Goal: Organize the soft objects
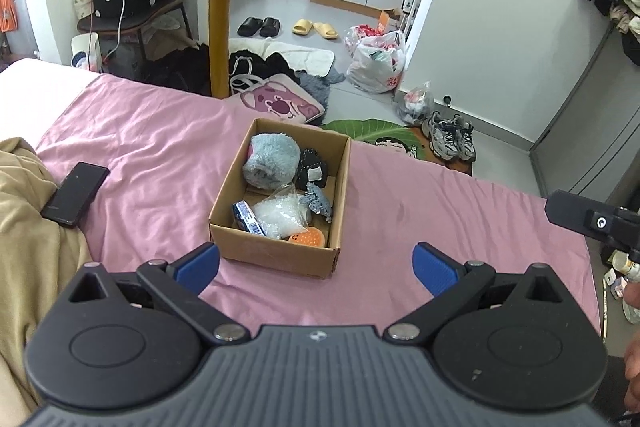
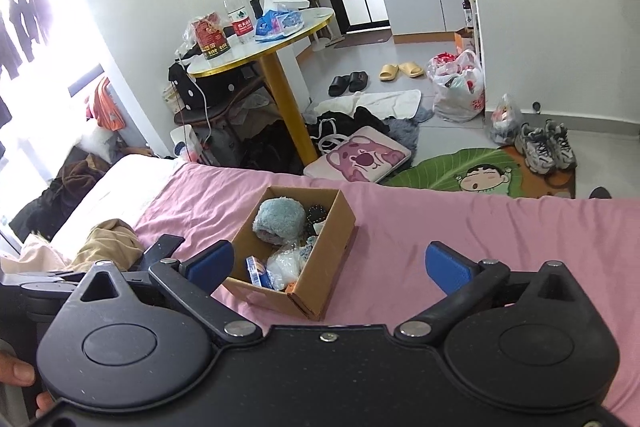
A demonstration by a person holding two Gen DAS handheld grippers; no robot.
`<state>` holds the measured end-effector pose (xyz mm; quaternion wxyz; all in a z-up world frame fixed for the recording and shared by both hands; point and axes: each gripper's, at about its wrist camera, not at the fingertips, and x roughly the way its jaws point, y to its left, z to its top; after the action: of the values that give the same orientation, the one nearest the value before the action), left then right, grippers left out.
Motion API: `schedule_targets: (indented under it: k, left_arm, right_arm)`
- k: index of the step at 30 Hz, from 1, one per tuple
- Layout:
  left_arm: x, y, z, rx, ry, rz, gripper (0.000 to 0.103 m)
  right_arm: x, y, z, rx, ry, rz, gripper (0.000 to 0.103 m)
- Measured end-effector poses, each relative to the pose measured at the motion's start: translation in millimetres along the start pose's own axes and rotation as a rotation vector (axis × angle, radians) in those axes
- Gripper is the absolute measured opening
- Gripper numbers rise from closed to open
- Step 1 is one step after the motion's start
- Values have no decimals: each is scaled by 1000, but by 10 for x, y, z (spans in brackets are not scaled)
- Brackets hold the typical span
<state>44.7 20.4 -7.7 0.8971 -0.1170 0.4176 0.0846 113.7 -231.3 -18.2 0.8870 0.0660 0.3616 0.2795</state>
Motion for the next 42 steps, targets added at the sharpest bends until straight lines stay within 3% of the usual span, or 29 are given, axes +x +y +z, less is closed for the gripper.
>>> schedule_targets:
  k: [25, 30, 42]
  left_arm:
    - [-848, -127, -250, 59, -78, -28, 102]
    - [-990, -121, -337, 55, -91, -19, 102]
    - [-1260, -181, -489, 94, -119, -12, 102]
  right_arm:
    - [-881, 176, -151, -12, -46, -116, 103]
    - [-1048, 163, -288, 35, -65, -118, 103]
    - [-1206, 387, -436, -31, -75, -109, 103]
